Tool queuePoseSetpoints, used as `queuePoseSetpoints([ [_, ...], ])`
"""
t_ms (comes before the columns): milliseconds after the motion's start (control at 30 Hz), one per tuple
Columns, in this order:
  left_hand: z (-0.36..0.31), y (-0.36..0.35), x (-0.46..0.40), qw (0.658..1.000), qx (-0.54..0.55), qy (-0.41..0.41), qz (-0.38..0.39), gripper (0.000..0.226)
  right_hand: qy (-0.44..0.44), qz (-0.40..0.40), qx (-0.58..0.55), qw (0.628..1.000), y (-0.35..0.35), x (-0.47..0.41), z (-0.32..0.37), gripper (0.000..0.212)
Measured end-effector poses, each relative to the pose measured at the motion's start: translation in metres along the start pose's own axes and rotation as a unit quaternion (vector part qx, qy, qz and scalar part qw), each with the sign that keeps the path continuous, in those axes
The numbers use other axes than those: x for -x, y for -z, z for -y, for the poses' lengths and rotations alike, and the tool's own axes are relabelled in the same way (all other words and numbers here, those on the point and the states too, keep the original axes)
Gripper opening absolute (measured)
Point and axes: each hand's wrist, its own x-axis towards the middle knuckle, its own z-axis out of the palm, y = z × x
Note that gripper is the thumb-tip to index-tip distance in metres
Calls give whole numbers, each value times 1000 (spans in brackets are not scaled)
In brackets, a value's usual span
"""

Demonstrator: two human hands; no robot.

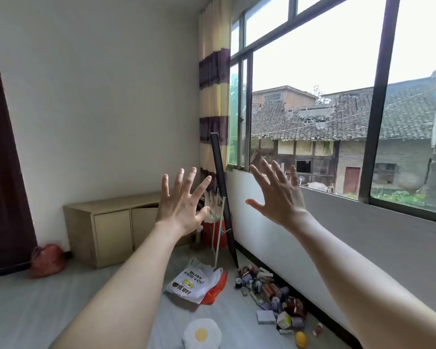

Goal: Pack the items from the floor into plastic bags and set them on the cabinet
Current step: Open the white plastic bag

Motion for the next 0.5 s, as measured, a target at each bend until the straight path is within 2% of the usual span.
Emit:
queuePoseSetpoints([
  [133,9,-61,-31,997,65,37,10,73,5,-17,23,1000,-58,-29,-5,82],
  [367,31,-169,-107,995,93,2,42,71,8,21,35,999,-173,-93,-10,83],
  [500,27,-233,-141,991,112,-6,68,70,6,7,36,999,-228,-125,-21,83],
])
